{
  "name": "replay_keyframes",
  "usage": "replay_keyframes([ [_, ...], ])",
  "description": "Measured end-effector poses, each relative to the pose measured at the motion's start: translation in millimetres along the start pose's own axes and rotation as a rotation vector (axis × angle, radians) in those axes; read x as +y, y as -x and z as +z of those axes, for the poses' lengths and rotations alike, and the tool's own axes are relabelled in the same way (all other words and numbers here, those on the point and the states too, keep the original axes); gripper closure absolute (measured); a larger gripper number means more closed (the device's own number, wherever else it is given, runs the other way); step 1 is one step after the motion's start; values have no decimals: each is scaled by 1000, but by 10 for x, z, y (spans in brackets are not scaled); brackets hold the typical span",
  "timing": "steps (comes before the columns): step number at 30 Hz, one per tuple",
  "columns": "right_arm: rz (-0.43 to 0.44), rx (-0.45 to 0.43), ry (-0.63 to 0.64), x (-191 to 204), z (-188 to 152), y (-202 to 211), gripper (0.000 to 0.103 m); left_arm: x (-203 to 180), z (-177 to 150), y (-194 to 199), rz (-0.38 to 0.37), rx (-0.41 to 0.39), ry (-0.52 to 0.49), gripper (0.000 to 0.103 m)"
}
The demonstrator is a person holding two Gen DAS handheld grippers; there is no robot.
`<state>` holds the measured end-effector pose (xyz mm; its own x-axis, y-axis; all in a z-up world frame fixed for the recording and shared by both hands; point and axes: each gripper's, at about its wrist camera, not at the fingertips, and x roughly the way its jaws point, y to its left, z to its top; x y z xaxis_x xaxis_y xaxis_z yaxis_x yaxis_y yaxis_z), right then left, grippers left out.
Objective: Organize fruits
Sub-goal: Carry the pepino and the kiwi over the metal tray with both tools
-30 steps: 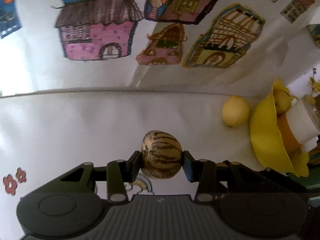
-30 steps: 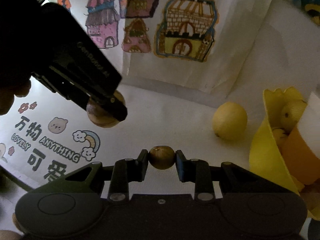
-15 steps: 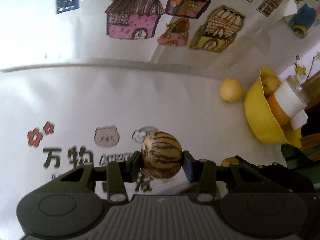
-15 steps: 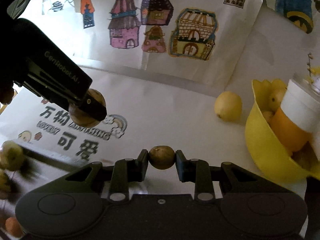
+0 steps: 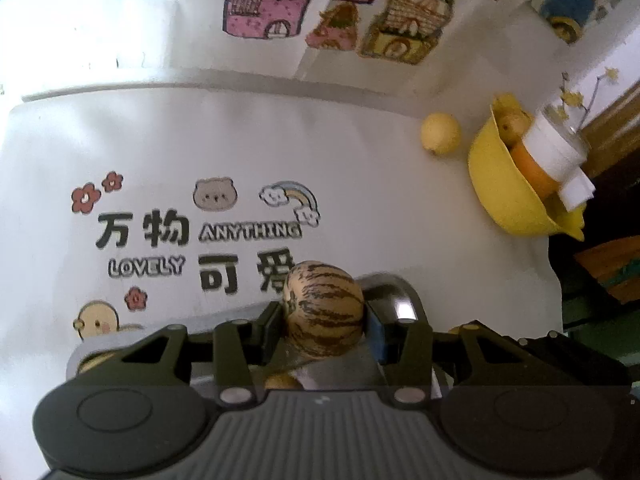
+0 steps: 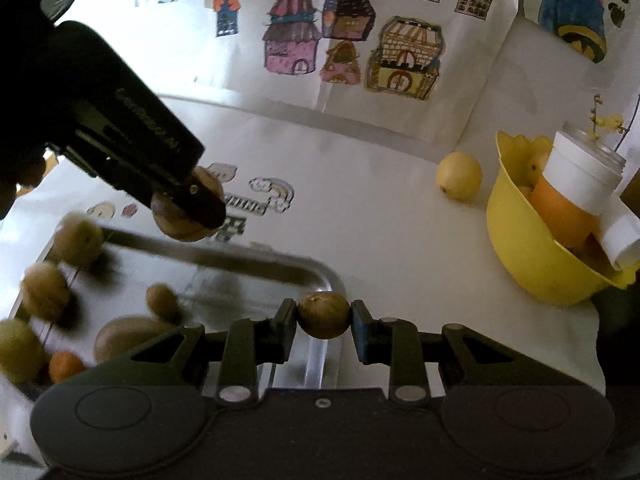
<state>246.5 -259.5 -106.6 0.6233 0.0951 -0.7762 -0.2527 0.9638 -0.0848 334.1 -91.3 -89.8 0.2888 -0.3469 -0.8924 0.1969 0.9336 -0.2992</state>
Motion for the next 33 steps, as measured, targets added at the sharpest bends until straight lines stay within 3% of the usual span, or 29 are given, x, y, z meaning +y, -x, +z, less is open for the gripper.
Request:
replay_keyframes([
  [18,16,78,51,117,-486,270,72,-286,-379,-156,-10,81,-94,55],
  [33,65,125,70,110,-589,258,72,-438,-440,-272,41,104,-133,55],
])
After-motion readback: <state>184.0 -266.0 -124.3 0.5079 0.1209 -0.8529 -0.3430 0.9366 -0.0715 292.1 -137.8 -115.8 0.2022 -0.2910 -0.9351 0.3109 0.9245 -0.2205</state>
